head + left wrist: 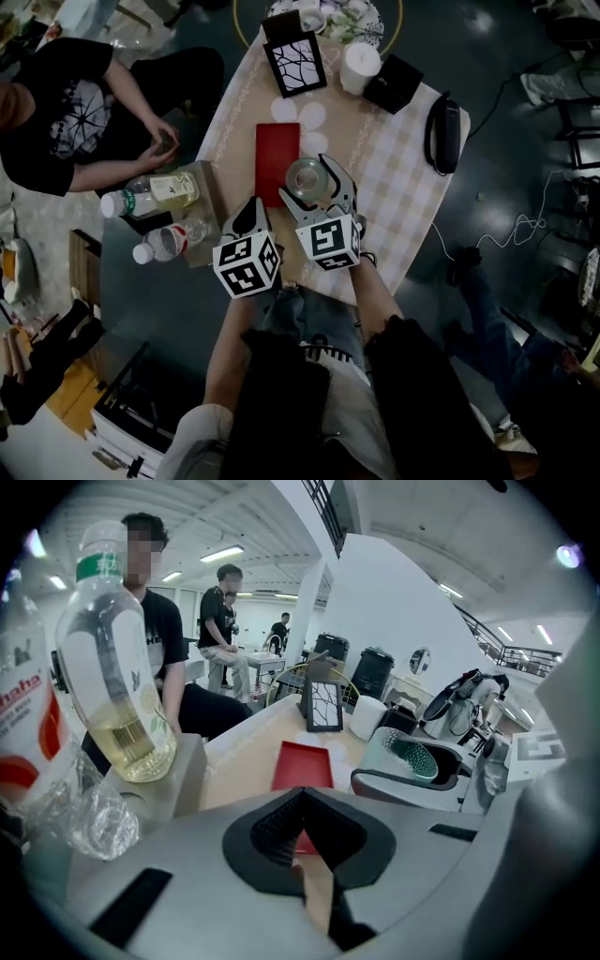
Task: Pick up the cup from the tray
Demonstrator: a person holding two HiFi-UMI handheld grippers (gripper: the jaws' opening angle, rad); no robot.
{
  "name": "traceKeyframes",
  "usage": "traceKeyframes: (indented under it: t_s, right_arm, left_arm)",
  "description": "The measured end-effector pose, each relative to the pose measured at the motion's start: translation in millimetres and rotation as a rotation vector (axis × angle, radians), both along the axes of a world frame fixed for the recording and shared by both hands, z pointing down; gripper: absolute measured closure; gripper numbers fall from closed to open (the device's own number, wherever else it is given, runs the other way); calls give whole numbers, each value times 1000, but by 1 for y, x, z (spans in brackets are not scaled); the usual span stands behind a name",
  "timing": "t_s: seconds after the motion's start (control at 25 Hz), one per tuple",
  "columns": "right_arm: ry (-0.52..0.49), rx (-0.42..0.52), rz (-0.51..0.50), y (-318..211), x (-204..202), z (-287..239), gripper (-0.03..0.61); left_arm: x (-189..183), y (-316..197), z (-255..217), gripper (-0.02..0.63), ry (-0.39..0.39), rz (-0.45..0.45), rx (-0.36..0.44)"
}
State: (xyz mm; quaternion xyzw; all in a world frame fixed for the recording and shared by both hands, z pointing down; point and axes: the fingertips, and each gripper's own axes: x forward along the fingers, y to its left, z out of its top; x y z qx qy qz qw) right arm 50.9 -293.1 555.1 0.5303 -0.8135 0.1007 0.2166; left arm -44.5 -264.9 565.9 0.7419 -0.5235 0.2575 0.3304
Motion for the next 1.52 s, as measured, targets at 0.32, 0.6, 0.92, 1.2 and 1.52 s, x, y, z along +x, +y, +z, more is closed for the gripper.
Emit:
traceKeyframes:
  t_s: [0.32,0.6,0.92,1.2,1.52]
  right_arm:
    - [22,-15,119,31,57,4,178]
    - [39,-21,191,55,94,8,178]
    - [12,-33,264,72,108,26,178]
    - [-3,-52,304,82,109,46,178]
    - [31,-16,318,89,105,54,178]
  left_arm:
    - [45,15,-1,607,19,111,-2]
    - [70,24,-3,607,23,174,4]
    - [84,36,3,607,31,202,-5]
    - [89,44,10,607,28,259,-9]
    - [77,50,22,607,10,277,-39]
